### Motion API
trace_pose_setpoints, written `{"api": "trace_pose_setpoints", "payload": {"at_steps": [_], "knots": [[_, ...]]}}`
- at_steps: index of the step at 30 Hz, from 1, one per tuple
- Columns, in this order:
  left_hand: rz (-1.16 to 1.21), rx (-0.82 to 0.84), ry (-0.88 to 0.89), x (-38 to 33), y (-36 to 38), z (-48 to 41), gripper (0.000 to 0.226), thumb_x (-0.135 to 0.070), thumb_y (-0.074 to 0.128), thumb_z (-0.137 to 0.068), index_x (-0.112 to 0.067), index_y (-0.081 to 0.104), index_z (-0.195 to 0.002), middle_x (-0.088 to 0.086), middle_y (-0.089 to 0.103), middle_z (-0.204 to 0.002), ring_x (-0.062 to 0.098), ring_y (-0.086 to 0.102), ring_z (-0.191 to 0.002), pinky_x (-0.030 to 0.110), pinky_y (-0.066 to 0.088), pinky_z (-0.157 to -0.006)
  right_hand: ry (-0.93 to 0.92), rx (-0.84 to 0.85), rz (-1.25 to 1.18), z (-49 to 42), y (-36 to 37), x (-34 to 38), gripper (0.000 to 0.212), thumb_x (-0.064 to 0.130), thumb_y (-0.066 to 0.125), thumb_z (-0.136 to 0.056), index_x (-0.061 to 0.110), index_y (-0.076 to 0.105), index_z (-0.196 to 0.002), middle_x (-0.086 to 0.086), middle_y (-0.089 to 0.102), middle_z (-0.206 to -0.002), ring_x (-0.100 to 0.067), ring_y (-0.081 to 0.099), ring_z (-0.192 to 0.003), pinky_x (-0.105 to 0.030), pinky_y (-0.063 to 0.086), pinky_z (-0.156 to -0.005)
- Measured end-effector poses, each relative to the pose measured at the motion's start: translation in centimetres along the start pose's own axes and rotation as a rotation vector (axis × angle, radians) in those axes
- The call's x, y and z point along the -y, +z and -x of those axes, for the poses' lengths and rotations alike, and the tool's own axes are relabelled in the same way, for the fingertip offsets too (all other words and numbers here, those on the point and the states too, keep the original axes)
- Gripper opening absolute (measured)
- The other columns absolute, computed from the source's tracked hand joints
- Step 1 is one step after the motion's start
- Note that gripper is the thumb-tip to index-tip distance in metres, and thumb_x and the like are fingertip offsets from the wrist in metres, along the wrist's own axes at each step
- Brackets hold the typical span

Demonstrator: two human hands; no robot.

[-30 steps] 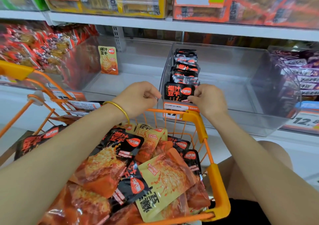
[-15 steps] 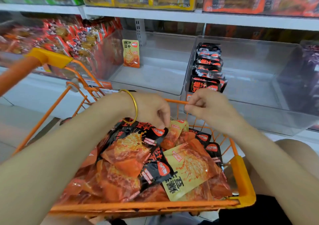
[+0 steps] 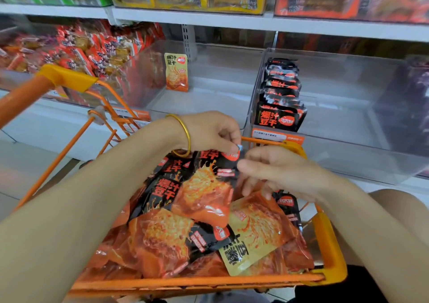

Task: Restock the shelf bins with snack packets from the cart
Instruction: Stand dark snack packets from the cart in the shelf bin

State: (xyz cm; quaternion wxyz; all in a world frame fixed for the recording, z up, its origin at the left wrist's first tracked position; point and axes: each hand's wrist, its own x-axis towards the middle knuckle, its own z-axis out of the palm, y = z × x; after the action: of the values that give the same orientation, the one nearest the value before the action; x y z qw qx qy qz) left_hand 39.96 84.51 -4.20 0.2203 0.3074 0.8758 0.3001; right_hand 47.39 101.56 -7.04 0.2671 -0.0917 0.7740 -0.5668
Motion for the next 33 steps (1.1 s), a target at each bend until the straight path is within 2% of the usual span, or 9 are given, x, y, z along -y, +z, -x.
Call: {"api": "trace_pose_setpoints", "payload": {"at_steps": [3,8,11,14,17,19,23,27,33], "knots": [[0.000,-0.159,0.033,-1.0,-0.3,-1.7,0.016,-0.008,0.066,-0.083,-0.021,0.058,-0.076,-0.006,0.058,-0.067,-0.006,0.049,-0.053,0.010,0.039,-0.059,-0.075,-0.020,0.028,0.0,-0.6,-0.5,0.008,0.019,0.062,-0.087,0.014,0.063,-0.093,0.006,0.064,-0.066,-0.009,0.057,-0.054,-0.017,0.030,-0.040],[-0.037,-0.615,0.192,-3.7,-1.3,-4.3,0.016,-0.010,0.066,-0.083,-0.004,0.064,-0.097,-0.011,0.053,-0.081,-0.004,0.050,-0.069,0.002,0.035,-0.067,-0.234,-0.412,-0.059,0.3,-5.4,0.9,0.015,0.001,0.058,-0.088,0.015,0.062,-0.084,0.008,0.057,-0.055,-0.005,0.046,-0.042,-0.015,0.027,-0.037],[-0.047,-0.811,0.294,-5.5,-2.2,-5.5,0.018,-0.005,0.061,-0.083,-0.004,0.064,-0.101,-0.007,0.052,-0.091,0.006,0.047,-0.081,0.007,0.036,-0.075,-0.384,-0.689,0.135,-0.1,-8.1,2.0,0.027,0.000,0.060,-0.087,0.027,0.060,-0.081,0.012,0.060,-0.057,-0.002,0.051,-0.052,-0.017,0.038,-0.046],[-0.058,-0.835,0.332,-6.0,-2.0,-6.8,0.015,-0.002,0.058,-0.082,-0.004,0.065,-0.096,-0.007,0.055,-0.090,0.006,0.049,-0.084,0.016,0.040,-0.079,-0.394,-0.854,0.334,-1.4,-9.4,1.1,0.024,0.008,0.064,-0.085,0.031,0.059,-0.082,-0.003,0.062,-0.072,-0.017,0.055,-0.067,-0.034,0.045,-0.062],[-0.112,-0.753,0.267,-4.5,-0.6,-7.8,0.014,-0.001,0.060,-0.082,-0.005,0.068,-0.094,-0.001,0.061,-0.090,0.010,0.051,-0.085,0.023,0.042,-0.083,-0.258,-0.866,0.496,-2.5,-9.6,-1.4,0.008,0.017,0.068,-0.082,0.017,0.062,-0.088,-0.004,0.059,-0.069,-0.021,0.053,-0.067,-0.035,0.043,-0.063],[-0.157,-0.683,0.200,-3.3,0.5,-7.9,0.014,-0.004,0.060,-0.084,-0.006,0.068,-0.095,0.003,0.064,-0.092,0.014,0.054,-0.085,0.028,0.044,-0.085,-0.172,-0.863,0.597,-2.7,-9.2,-2.4,0.022,0.023,0.069,-0.082,0.014,0.059,-0.099,-0.001,0.059,-0.076,-0.020,0.055,-0.073,-0.036,0.045,-0.065],[-0.286,-0.678,0.149,-2.4,1.2,-7.8,0.014,-0.011,0.058,-0.088,-0.013,0.069,-0.095,0.004,0.062,-0.091,0.028,0.055,-0.094,0.044,0.045,-0.085,-0.275,-0.954,0.643,-2.3,-8.4,-2.2,0.017,0.026,0.062,-0.089,0.017,0.054,-0.101,0.004,0.056,-0.081,-0.020,0.056,-0.079,-0.037,0.047,-0.068],[-0.560,-0.673,0.130,-2.3,1.9,-8.0,0.021,-0.018,0.058,-0.090,-0.022,0.071,-0.105,0.010,0.058,-0.099,0.034,0.046,-0.102,0.039,0.038,-0.081,-0.124,-0.925,0.849,-2.8,-8.7,-2.3,0.017,0.032,0.055,-0.093,0.016,0.058,-0.089,0.000,0.052,-0.081,-0.021,0.051,-0.079,-0.030,0.034,-0.061],[-0.728,-0.707,0.215,-1.2,3.0,-7.4,0.024,-0.003,0.067,-0.064,-0.015,0.076,-0.083,0.013,0.054,-0.078,0.038,0.053,-0.076,0.038,0.036,-0.063,0.065,-0.816,0.916,-3.4,-8.7,-2.5,0.023,0.036,0.056,-0.093,0.016,0.054,-0.081,-0.004,0.050,-0.081,-0.025,0.052,-0.079,-0.030,0.035,-0.061]]}}
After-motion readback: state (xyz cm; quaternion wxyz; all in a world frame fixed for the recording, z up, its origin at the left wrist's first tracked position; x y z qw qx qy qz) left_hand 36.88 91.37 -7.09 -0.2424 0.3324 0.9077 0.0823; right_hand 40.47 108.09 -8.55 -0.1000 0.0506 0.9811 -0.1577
